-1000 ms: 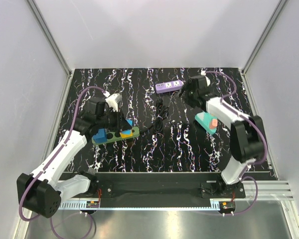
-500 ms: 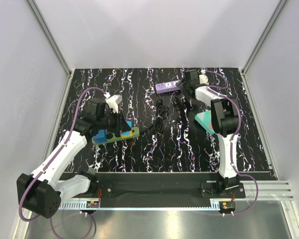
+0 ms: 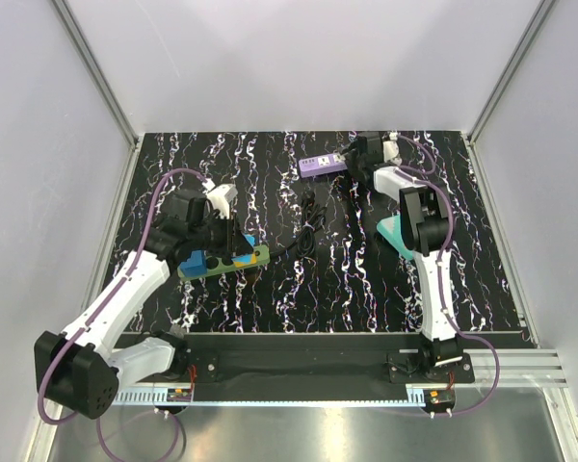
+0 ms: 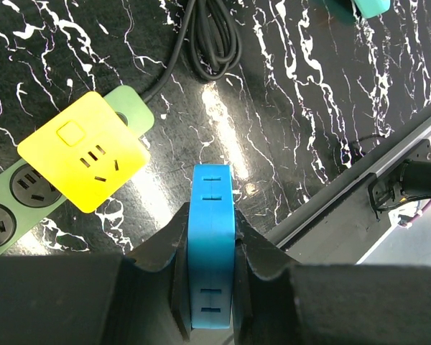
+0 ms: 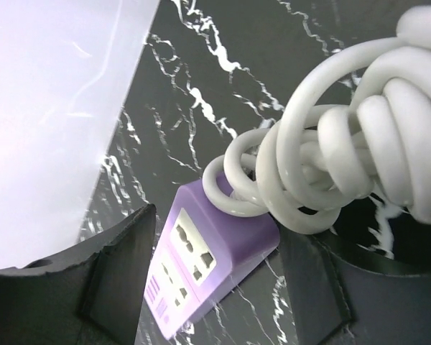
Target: Insert the plug
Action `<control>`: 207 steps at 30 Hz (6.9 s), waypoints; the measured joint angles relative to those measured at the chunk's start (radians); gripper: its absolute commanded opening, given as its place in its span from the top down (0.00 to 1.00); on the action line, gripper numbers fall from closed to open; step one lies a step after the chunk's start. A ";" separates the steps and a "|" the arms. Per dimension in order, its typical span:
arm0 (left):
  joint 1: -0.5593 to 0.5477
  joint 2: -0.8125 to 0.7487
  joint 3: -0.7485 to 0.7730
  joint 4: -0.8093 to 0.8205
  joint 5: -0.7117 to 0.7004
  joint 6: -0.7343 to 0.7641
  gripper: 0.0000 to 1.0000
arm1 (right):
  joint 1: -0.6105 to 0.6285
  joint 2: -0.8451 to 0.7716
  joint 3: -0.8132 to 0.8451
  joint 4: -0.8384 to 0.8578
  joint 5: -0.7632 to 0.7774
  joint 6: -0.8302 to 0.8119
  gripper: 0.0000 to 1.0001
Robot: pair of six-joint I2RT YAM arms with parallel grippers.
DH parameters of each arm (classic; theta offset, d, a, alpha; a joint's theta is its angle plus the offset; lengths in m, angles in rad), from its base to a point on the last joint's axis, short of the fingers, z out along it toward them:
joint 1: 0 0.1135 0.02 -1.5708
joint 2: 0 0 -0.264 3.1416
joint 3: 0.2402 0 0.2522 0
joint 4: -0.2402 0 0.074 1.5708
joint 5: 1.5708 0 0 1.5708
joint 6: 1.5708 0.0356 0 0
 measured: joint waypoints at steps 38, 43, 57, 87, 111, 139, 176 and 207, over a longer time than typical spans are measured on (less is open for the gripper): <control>0.011 -0.041 0.009 -0.035 -0.035 -0.011 1.00 | -0.084 -0.375 -0.398 0.190 -0.549 -0.539 1.00; 0.011 -0.070 0.026 -0.048 -0.033 -0.020 1.00 | -0.081 -0.420 -0.393 0.186 -0.616 -0.562 1.00; 0.011 -0.135 0.059 -0.125 -0.022 -0.029 1.00 | -0.047 -0.824 -0.665 -0.002 -0.718 -0.619 1.00; -0.104 -0.144 0.072 -0.238 -0.096 -0.033 1.00 | 0.278 -1.421 -1.548 0.099 -0.393 -0.372 1.00; -0.128 -0.028 0.165 -0.225 -0.113 -0.041 1.00 | 0.333 -1.057 -1.637 0.686 -0.100 0.039 0.50; -0.477 0.290 0.341 -0.141 -0.291 -0.208 1.00 | 0.333 -1.505 -1.441 -0.087 -0.297 -0.312 0.87; -0.501 0.447 0.247 0.039 -0.254 -0.282 1.00 | 0.333 -1.542 -1.496 -0.130 -0.304 -0.184 0.30; -0.497 0.442 0.211 0.096 -0.198 -0.246 1.00 | 0.333 -1.244 -1.506 0.229 -0.210 -0.055 0.69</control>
